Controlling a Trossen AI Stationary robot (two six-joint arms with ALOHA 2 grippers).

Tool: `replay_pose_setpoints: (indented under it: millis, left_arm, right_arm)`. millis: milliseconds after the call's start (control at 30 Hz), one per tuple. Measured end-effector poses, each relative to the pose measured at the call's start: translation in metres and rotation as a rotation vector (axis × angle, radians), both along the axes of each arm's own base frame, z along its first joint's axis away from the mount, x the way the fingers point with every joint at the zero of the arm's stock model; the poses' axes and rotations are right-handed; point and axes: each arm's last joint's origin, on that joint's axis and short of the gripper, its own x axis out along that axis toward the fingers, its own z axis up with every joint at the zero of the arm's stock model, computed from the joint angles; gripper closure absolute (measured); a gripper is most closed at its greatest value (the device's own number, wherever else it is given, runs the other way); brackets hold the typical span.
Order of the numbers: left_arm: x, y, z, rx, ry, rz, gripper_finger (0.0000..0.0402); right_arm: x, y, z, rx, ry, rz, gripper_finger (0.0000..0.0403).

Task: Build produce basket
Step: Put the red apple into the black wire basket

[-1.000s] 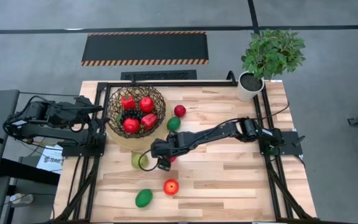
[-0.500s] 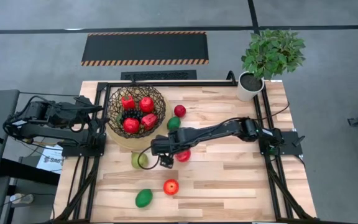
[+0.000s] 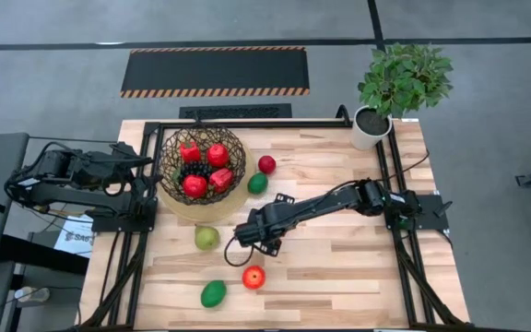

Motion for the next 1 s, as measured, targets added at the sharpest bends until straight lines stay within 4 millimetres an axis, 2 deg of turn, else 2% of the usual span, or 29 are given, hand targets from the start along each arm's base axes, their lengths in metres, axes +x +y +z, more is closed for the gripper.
replay_pose_setpoints:
  millis: [100,167,367,500,633,800,900,1000]
  left_arm:
    - [0.000,0.000,0.000,0.001,0.000,0.000,0.0072]
    - [0.000,0.000,0.000,0.001,0.001,0.000,0.0072]
    - [0.000,0.000,0.000,0.001,0.002,0.000,0.0072]
    - [0.000,0.000,0.000,-0.002,0.001,0.000,0.0072]
    - [0.000,-0.001,0.000,-0.024,0.001,-0.019,0.0072]
    - [0.000,-0.001,0.000,-0.026,0.001,-0.021,0.0072]
    - [0.000,-0.001,0.000,-0.026,0.000,-0.021,0.0072]
    - [0.000,-0.001,0.000,-0.025,0.000,-0.020,0.0072]
  right_arm:
    - [-0.002,-0.001,0.006,-0.001,-0.014,-0.011,0.0009]
    - [-0.005,0.001,0.018,-0.001,-0.056,-0.010,0.0009]
    - [-0.034,0.014,0.078,0.032,-0.171,0.077,0.0009]
    - [-0.057,0.004,0.120,0.094,-0.248,0.090,0.0012]
    - [-0.095,-0.015,0.166,0.092,-0.323,0.068,0.0014]
    - [-0.150,-0.035,0.217,0.010,-0.509,-0.001,0.0014]
    - [-0.186,-0.040,0.228,-0.043,-0.591,-0.098,0.0015]
    - [-0.211,-0.042,0.221,-0.029,-0.659,-0.209,0.0015]
